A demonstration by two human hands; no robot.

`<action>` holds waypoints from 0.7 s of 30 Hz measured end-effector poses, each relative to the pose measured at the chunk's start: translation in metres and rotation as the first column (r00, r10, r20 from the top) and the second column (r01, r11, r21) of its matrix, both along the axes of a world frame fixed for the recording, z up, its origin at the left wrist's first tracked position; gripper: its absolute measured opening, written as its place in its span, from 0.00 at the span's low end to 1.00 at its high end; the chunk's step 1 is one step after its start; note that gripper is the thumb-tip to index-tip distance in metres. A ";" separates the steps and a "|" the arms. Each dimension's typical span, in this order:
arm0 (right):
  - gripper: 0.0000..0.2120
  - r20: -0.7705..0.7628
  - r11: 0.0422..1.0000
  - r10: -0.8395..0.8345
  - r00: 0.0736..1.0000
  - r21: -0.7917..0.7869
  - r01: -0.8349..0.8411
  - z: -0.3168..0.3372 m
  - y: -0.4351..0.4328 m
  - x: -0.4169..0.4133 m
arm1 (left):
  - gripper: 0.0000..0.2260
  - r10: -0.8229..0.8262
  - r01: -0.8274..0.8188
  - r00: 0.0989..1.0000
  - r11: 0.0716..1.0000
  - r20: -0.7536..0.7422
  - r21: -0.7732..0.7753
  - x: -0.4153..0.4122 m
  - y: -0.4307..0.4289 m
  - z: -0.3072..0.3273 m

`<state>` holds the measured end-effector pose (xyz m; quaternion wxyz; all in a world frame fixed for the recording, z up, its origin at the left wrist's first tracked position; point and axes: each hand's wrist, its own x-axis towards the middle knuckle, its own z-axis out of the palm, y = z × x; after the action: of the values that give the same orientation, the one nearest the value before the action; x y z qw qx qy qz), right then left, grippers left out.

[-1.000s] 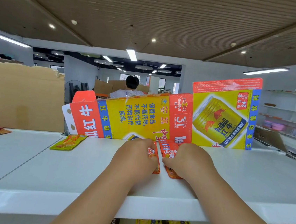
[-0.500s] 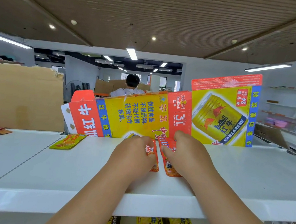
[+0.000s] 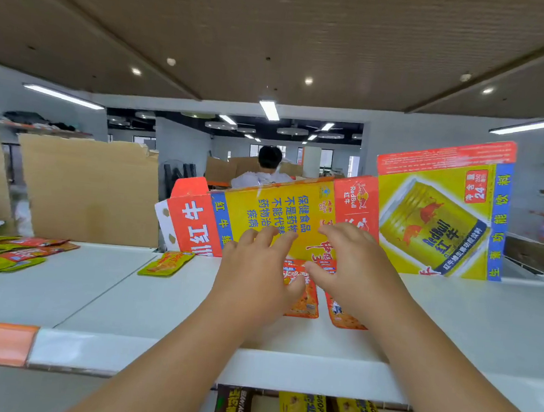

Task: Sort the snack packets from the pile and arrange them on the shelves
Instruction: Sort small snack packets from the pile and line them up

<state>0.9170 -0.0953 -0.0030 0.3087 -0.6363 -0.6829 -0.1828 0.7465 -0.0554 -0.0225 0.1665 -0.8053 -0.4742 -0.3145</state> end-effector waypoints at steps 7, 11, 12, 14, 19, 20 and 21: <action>0.30 0.062 0.995 0.097 0.993 0.000 -0.097 0.032 0.014 -0.064 | 0.32 0.145 -0.142 0.988 0.988 -0.047 0.061 -0.098 0.013 0.027; 0.26 0.093 0.983 0.181 0.979 0.022 -0.184 0.043 0.036 -0.127 | 0.30 0.247 -0.240 0.966 0.967 -0.076 0.087 -0.179 0.021 0.044; 0.26 0.105 0.980 0.198 0.975 0.018 -0.201 0.044 0.043 -0.146 | 0.30 0.270 -0.263 0.960 0.961 -0.080 0.083 -0.202 0.025 0.046; 0.24 0.124 0.974 0.222 0.967 0.009 -0.225 0.045 0.059 -0.189 | 0.30 0.306 -0.300 0.949 0.951 -0.082 0.075 -0.252 0.032 0.050; 0.15 0.181 0.960 0.280 0.943 -0.059 -0.273 0.055 0.102 -0.297 | 0.28 0.411 -0.408 0.908 0.911 -0.083 0.057 -0.364 0.058 0.051; 0.15 0.192 0.956 0.294 0.936 -0.079 -0.284 0.057 0.112 -0.323 | 0.27 0.426 -0.424 0.900 0.905 -0.090 0.035 -0.389 0.065 0.049; 0.16 0.199 0.950 0.309 0.930 -0.106 -0.293 0.059 0.122 -0.349 | 0.27 0.432 -0.433 0.897 0.901 -0.096 0.010 -0.413 0.072 0.045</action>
<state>0.5680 0.0269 0.0558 0.2342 -0.5117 -0.8080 -0.1746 0.3338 0.0161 0.0227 0.2499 -0.6951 -0.6345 -0.2277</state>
